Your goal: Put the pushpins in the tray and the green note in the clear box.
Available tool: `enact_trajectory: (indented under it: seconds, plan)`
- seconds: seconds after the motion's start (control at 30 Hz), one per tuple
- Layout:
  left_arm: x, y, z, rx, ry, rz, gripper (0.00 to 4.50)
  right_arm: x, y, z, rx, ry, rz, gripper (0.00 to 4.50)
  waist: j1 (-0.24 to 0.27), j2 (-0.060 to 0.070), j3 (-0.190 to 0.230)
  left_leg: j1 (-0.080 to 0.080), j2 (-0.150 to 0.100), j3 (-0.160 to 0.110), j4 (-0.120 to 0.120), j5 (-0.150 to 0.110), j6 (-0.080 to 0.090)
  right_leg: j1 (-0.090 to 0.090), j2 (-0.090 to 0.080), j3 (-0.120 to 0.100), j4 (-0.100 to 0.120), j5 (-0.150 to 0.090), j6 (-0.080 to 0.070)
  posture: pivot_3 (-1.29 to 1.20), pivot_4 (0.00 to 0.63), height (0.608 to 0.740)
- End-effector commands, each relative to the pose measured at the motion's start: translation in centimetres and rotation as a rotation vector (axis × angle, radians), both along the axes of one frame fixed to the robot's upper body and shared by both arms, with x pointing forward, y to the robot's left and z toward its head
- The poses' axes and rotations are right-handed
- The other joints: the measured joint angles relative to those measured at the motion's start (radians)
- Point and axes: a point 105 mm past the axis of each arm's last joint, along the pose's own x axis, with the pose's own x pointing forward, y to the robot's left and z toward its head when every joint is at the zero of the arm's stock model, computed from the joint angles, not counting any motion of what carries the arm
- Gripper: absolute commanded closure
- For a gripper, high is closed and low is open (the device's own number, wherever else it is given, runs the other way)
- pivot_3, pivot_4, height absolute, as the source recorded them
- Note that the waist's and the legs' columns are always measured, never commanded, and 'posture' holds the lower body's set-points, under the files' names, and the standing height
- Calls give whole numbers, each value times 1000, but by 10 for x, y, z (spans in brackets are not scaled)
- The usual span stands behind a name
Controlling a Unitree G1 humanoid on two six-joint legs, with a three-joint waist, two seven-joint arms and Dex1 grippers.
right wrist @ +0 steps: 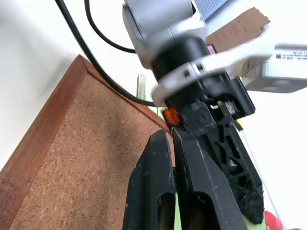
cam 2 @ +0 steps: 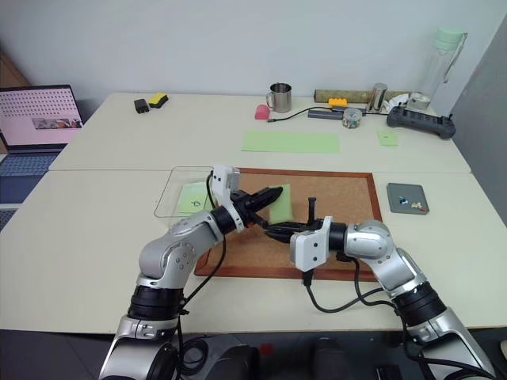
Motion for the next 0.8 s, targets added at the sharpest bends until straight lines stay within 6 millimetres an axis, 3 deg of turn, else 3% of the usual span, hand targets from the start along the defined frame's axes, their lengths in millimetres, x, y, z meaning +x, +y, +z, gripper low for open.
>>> enact_trajectory:
  seconds: [0.03,0.2,0.33,0.4,0.5,0.67,0.8]
  plan:
    - [0,-5,13,-13,-65,-13,4460,-4,-1,17,57,-45,3,4500,0,0,0,0,0,0,0,0,0,0,0,0,0,0,0,0,150,740]
    - [-1,-6,21,-62,-60,-14,4460,5,-14,30,171,6,-91,4500,0,0,0,0,0,0,0,0,0,0,0,0,0,0,0,0,150,740]
    - [7,9,56,-181,-92,49,4460,39,-45,52,464,183,-342,4500,0,-1,0,0,0,-1,0,0,0,0,0,0,1,0,0,0,150,740]
    - [7,18,71,-179,-133,81,4460,52,-56,52,537,279,-438,4500,0,-1,0,0,0,-1,0,0,0,0,0,0,1,0,0,0,150,740]
    - [4,31,77,-98,-193,149,4460,58,-60,40,561,442,-490,4500,-3,0,0,0,0,-1,0,0,0,0,0,0,1,0,0,0,150,740]
    - [13,89,79,104,-319,492,4460,57,-55,30,513,583,-463,4500,-4,0,0,0,0,-1,0,0,0,-1,0,1,1,0,0,0,150,740]
    - [11,138,83,243,-398,733,4460,44,-43,38,468,664,-312,4500,-2,0,0,0,0,-1,0,0,0,-1,0,0,1,0,0,0,150,740]
